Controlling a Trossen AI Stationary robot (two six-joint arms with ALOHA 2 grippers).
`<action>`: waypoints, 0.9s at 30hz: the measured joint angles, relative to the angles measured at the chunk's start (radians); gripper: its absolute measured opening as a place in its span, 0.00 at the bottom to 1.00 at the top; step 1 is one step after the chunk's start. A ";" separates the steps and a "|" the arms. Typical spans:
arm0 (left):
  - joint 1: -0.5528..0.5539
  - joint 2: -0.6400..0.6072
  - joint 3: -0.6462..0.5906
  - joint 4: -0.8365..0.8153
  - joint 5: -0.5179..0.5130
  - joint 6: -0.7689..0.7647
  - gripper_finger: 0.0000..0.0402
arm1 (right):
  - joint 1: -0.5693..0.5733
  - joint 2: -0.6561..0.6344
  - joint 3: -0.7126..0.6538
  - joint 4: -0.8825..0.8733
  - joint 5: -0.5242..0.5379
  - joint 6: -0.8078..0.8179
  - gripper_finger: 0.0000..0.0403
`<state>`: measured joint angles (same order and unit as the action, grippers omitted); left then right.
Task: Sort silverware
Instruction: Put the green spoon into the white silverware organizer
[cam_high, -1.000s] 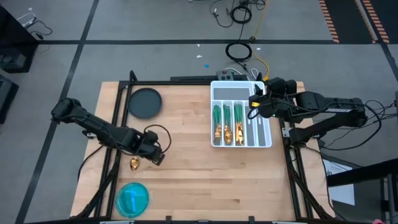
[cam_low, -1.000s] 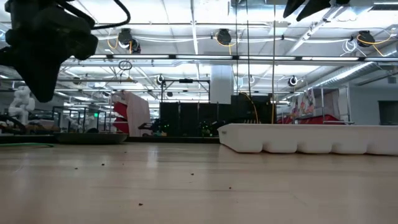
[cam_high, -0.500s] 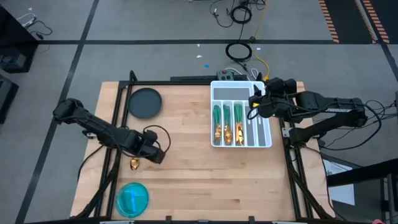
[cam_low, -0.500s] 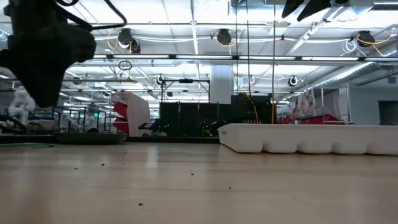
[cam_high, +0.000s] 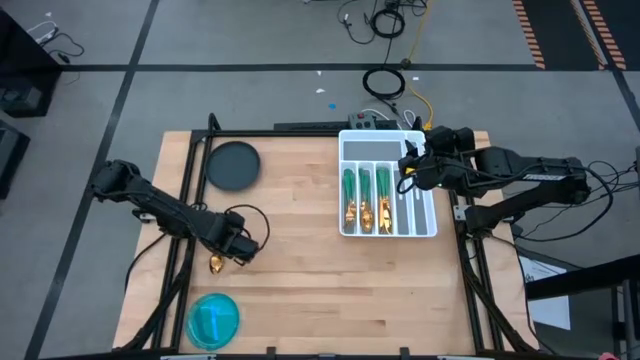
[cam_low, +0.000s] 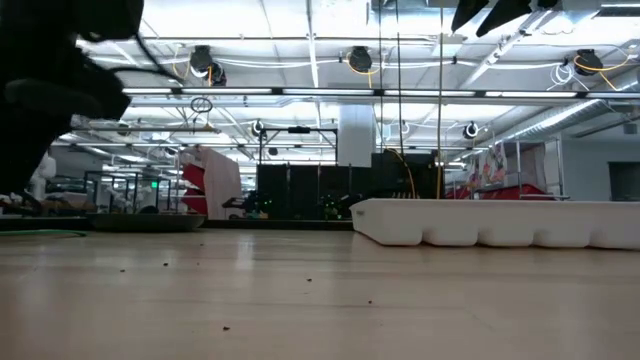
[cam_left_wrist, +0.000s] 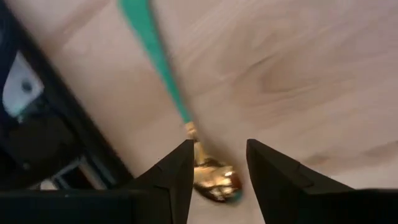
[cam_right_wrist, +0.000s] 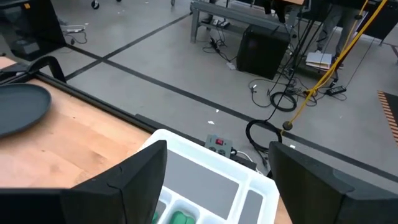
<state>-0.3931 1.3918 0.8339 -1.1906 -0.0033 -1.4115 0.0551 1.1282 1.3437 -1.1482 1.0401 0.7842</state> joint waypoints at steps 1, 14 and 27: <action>0.000 0.000 -0.017 -0.001 0.015 -0.018 0.39 | 0.000 0.000 0.000 0.000 0.000 0.001 0.68; -0.002 0.000 -0.197 0.200 0.063 -0.136 0.39 | 0.000 0.000 0.000 0.014 -0.035 0.013 0.68; -0.002 -0.001 -0.147 0.145 0.029 -0.129 0.39 | 0.000 0.000 0.000 0.016 -0.059 0.024 0.68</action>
<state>-0.3950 1.3907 0.6865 -1.0460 0.0255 -1.5402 0.0551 1.1282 1.3437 -1.1324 0.9813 0.8082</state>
